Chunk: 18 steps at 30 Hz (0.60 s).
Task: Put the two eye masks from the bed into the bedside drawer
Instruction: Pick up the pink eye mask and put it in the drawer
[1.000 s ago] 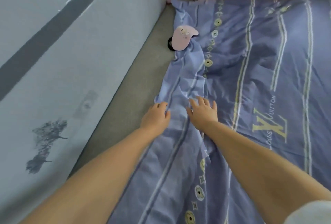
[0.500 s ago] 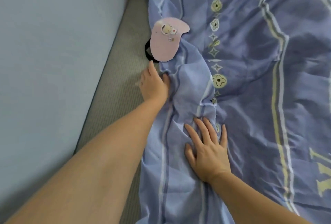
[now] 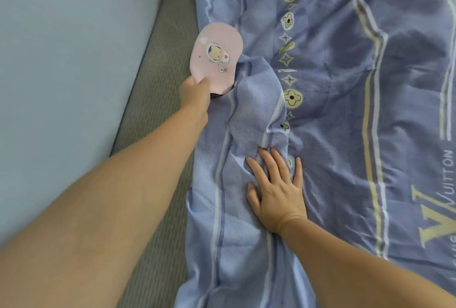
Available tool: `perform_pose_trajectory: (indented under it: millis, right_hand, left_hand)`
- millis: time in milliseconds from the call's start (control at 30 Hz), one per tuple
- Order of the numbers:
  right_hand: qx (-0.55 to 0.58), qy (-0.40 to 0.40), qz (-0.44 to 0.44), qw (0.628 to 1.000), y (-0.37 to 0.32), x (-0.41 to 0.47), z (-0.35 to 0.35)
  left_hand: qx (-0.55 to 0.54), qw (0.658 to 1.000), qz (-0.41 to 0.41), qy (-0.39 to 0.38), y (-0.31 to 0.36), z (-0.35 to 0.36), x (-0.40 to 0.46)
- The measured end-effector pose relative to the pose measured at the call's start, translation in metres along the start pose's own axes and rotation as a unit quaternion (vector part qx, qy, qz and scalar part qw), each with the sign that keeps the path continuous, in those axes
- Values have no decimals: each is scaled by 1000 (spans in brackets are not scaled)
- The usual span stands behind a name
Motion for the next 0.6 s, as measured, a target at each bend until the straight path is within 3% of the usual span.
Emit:
perform_pose_trajectory:
  millis: [67, 200, 267, 300, 367, 400, 433, 500, 600]
  right_hand:
    - [18, -8, 6, 1000, 1, 0, 3]
    - [44, -39, 4, 998, 2, 1, -1]
    - [164, -92, 29, 982, 0, -8, -11]
    - [304, -126, 73, 942, -1, -21, -23]
    - [591, -195, 183, 761, -7, -65, -57]
    - [664, -207, 207, 688, -9, -89, -76]
    - [702, -209, 208, 648, -9, -113, -97]
    - [722, -206, 164, 640, -8, -160, -147]
    - [704, -217, 56, 673, -15, -218, -218]
  left_hand:
    - [-67, 998, 8, 3, 4, -25, -30]
    - [-143, 985, -29, -91, 2, -60, -126]
    - [-142, 980, -53, -125, -5, -81, -179]
    - [-136, 980, -59, -132, -8, -93, -204]
    - [-129, 981, -80, -120, -13, -114, -258]
    - [-137, 980, -92, -112, -13, -122, -287]
    - [-146, 979, -100, -107, -10, -128, -317]
    - [-134, 982, -90, -103, 1, -137, -379]
    - [-142, 981, -55, -117, 26, -151, -467]
Point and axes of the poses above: each hand's wrist, its own x-axis towards the middle knuckle, its own z-axis out of the palm, y = z × x, the point moved 6 cm from there along x, towards the middle knuckle, and after that the axes turned 12 degrees about -x, right-handed, at the moved point
